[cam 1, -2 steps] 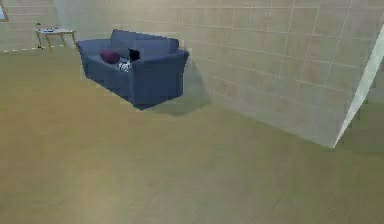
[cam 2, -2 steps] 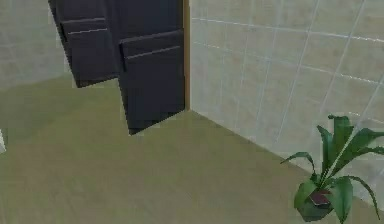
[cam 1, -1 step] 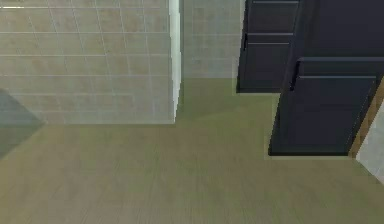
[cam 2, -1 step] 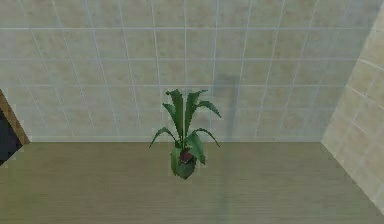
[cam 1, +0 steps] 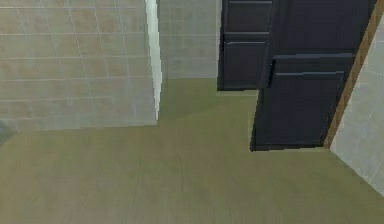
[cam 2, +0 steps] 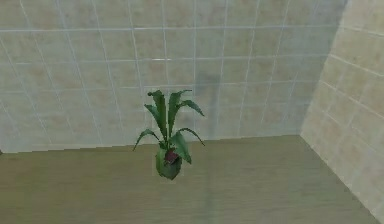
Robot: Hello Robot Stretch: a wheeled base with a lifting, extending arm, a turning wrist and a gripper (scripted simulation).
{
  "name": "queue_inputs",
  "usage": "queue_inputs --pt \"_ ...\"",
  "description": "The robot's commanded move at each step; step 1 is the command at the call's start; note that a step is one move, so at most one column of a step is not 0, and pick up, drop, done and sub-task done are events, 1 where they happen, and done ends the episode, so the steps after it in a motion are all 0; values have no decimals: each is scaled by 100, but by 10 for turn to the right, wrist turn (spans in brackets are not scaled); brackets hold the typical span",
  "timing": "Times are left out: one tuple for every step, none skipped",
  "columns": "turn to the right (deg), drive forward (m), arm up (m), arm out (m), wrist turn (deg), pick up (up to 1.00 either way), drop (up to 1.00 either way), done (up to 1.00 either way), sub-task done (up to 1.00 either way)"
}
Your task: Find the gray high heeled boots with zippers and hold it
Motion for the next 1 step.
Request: queue_inputs --pt "0 100 0 0 0 0 0 0 0"
